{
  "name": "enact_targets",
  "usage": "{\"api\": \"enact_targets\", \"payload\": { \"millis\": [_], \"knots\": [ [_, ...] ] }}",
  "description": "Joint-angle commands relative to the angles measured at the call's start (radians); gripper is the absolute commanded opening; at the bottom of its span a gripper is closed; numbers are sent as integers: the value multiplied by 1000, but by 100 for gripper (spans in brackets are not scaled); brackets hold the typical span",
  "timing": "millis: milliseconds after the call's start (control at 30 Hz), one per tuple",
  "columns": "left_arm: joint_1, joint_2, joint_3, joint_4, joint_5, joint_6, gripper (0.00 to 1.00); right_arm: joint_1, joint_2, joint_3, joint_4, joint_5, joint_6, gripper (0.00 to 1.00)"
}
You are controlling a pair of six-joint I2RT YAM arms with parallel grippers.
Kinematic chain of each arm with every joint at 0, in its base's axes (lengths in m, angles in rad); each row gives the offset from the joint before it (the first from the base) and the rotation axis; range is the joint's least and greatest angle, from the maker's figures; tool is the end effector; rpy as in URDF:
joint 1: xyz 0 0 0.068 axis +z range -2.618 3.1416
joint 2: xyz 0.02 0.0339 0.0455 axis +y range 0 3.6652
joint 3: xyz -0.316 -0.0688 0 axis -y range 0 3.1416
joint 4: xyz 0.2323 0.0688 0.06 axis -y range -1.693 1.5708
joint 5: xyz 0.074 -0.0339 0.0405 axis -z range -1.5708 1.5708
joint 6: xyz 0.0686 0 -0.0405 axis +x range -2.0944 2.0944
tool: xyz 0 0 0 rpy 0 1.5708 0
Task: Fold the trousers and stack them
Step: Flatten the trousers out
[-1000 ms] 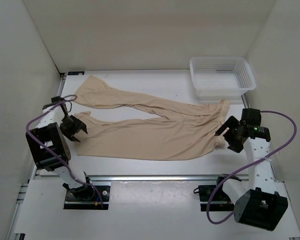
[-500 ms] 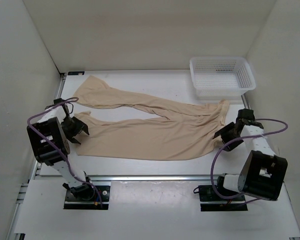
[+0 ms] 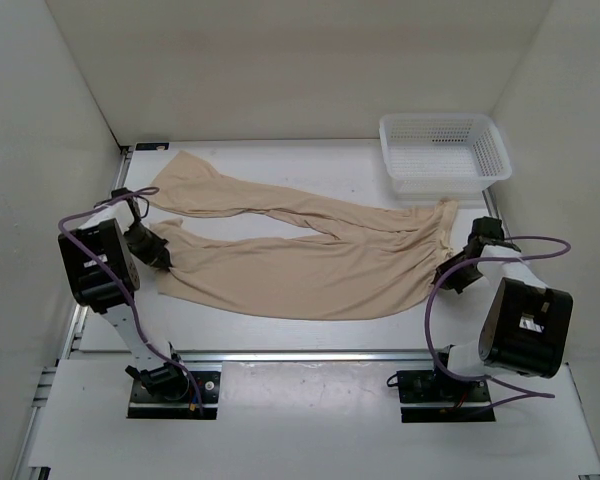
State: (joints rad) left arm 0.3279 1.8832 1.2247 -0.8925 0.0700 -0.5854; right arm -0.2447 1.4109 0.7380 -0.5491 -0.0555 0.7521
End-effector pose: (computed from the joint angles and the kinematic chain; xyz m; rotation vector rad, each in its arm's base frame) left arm 0.3238 0.1051 0.1771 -1.3787 2.8088 -0.1126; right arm 0.2313 -0.0538 0.1937 1.3316 2.4756 0.1998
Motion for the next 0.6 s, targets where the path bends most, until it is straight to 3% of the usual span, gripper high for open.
{"api": "enact_targets", "payload": {
  "millis": [0,100,233,400,467,533,567],
  "knots": [
    [-4,-25,93,-32,-38,-4,10,-10,-49,60,9,37,-36,0],
    [-4,-128,194,-77,-111,-4,10,-22,-111,110,-43,46,-51,0],
    [5,-147,361,-166,-137,-4,10,-22,-156,123,-64,71,-60,0],
    [5,-101,431,-250,-185,18,24,-22,-156,92,-83,71,-82,0],
    [5,-122,379,-250,-196,27,52,-31,-170,81,-94,89,-92,0],
    [5,-162,354,-240,-214,27,91,-31,-196,81,-104,100,-92,0],
    [16,-176,345,-240,-214,36,100,-41,-196,72,-104,112,-92,0]
  ]
}}
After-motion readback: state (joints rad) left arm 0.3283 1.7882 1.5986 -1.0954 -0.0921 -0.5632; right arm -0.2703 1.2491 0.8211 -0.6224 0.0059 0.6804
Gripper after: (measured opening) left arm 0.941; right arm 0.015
